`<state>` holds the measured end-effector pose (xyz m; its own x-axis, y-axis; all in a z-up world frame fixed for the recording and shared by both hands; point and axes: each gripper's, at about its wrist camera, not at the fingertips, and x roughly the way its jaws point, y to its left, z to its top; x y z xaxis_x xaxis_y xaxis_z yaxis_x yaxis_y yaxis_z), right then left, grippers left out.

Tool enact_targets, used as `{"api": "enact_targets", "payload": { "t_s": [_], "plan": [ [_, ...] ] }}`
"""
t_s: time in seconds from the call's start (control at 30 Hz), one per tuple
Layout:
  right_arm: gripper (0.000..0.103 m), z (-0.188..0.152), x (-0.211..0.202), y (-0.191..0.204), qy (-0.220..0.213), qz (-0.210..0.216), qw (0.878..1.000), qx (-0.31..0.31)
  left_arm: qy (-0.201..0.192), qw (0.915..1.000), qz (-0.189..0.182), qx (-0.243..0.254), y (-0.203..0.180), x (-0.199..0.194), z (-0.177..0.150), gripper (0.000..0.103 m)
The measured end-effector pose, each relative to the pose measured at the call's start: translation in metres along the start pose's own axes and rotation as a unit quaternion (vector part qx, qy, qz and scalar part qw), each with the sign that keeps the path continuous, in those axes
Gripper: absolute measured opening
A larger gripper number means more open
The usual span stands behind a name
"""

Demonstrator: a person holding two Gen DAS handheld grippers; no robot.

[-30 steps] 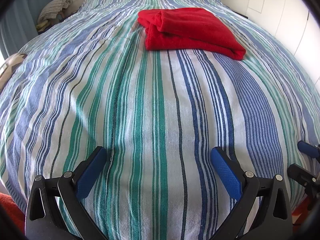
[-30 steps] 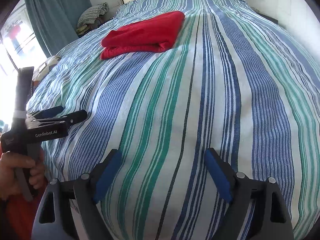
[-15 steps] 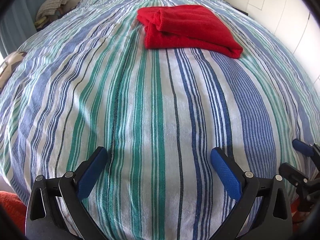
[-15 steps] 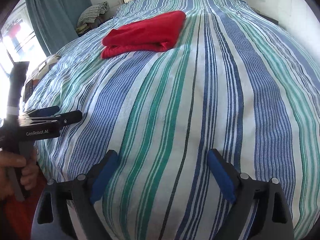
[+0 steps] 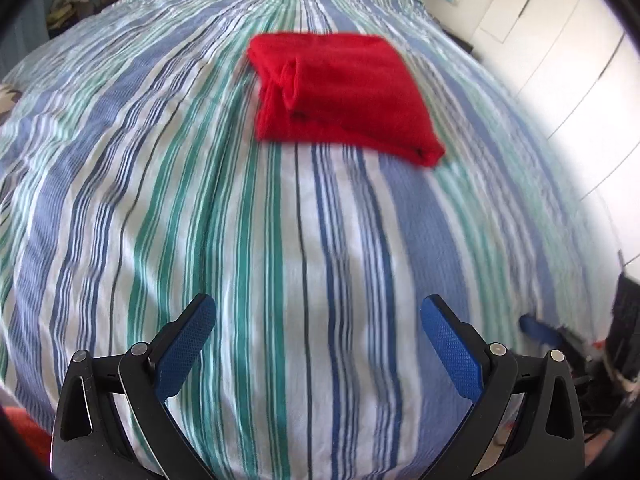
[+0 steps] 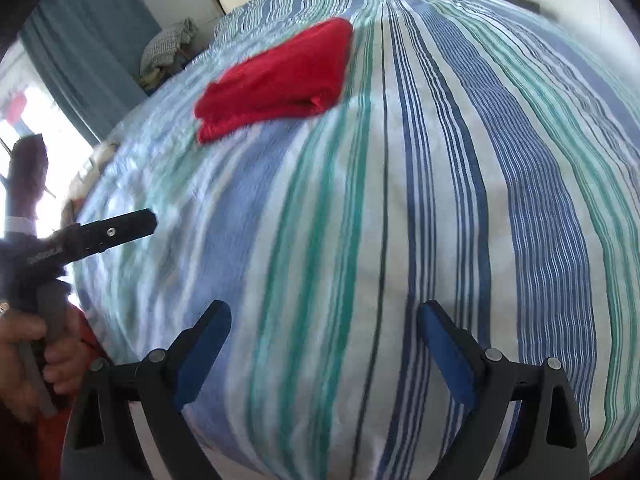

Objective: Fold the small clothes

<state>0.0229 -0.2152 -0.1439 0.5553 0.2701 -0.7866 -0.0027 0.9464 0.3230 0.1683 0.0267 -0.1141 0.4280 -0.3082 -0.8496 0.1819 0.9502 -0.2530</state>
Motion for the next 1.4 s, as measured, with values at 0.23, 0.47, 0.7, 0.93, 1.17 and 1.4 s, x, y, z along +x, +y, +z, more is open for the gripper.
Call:
{"api": "enact_targets", "payload": {
  "t_s": [0.23,0.47,0.7,0.93,1.17,1.4],
  "plan": [
    [0.094,0.114,0.007,-0.008,-0.07,0.037,0.997,0.022,-0.037,0.9936,-0.06,-0.088,0.026,0.012,0.114,0.102],
    [0.094,0.224,0.077,-0.009,-0.055,0.069,0.996,0.021,0.003,0.9954,0.021,-0.093,0.048,0.091,0.171,0.102],
    [0.074,0.242,0.171,0.0,0.04,0.116,0.992,0.036,0.034,0.9957,0.023,-0.083,0.056,0.129,0.161,0.102],
    [0.036,0.252,0.156,0.045,0.002,0.033,0.998,-0.046,0.031,0.9963,-0.034,-0.072,0.042,0.116,0.175,0.024],
    [0.034,0.303,0.082,0.084,-0.094,0.06,0.99,-0.083,-0.046,0.9958,-0.068,-0.041,0.025,0.038,0.215,0.024],
    [0.035,0.331,0.044,0.124,-0.147,0.07,0.98,-0.119,-0.092,0.9945,-0.05,-0.012,0.017,-0.003,0.241,0.029]
  ]
}}
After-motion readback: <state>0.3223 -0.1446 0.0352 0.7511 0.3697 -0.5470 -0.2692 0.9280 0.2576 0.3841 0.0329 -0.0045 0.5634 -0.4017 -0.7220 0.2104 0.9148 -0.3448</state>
